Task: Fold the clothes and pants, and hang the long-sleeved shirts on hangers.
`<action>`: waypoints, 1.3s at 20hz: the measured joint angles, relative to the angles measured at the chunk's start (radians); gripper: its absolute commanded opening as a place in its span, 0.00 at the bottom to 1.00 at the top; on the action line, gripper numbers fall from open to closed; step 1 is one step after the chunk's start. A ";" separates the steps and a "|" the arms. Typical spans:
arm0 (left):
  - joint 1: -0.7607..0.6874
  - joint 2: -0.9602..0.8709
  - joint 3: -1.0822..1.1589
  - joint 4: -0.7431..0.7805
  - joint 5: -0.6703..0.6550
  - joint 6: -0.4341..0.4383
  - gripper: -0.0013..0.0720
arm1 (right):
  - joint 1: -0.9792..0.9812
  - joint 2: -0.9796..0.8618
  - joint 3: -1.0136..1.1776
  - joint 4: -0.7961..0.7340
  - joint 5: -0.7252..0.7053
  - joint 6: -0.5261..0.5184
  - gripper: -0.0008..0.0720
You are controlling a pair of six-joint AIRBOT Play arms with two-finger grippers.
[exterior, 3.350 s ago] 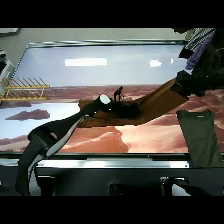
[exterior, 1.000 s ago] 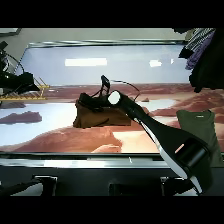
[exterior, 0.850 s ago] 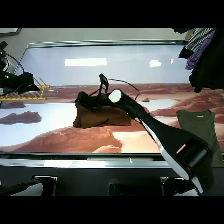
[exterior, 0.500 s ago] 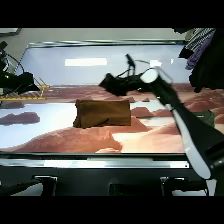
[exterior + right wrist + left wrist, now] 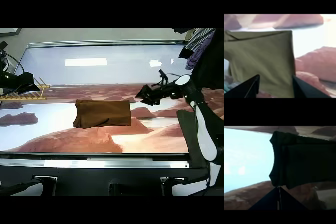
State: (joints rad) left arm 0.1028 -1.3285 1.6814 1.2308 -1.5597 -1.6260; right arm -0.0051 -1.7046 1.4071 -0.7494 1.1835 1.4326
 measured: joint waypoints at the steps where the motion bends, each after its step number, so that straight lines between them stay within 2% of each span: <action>1: 0.000 0.000 0.000 0.000 0.000 0.000 0.04 | 0.006 -0.025 -0.008 0.007 -0.002 -0.016 0.67; 9: 0.000 0.000 0.000 0.000 0.000 0.003 0.04 | 0.083 -0.138 -0.024 0.025 -0.027 -0.061 0.66; 10: 0.000 0.000 0.000 0.000 0.000 0.003 0.04 | 0.094 -0.143 -0.025 0.030 -0.032 -0.061 0.64; 12: 0.000 0.000 0.000 0.000 0.005 0.002 0.04 | 0.118 -0.149 -0.025 0.031 -0.054 -0.064 0.36; 13: 0.000 0.000 0.000 0.000 0.009 0.002 0.04 | 0.129 -0.152 -0.026 0.026 -0.064 -0.064 0.15; 14: 0.000 0.000 0.000 0.000 0.010 0.002 0.04 | 0.138 -0.153 -0.026 0.025 -0.066 -0.064 0.06; 20: 0.000 0.000 0.000 0.000 0.017 0.002 0.04 | 0.155 -0.111 0.012 0.068 -0.074 -0.056 0.05; 26: 0.000 0.000 0.000 0.000 0.018 0.002 0.04 | 0.009 -0.046 0.161 0.080 -0.060 0.091 0.05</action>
State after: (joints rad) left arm 0.1028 -1.3285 1.6814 1.2308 -1.5417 -1.6241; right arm 0.0040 -1.7504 1.5677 -0.6693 1.1233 1.5234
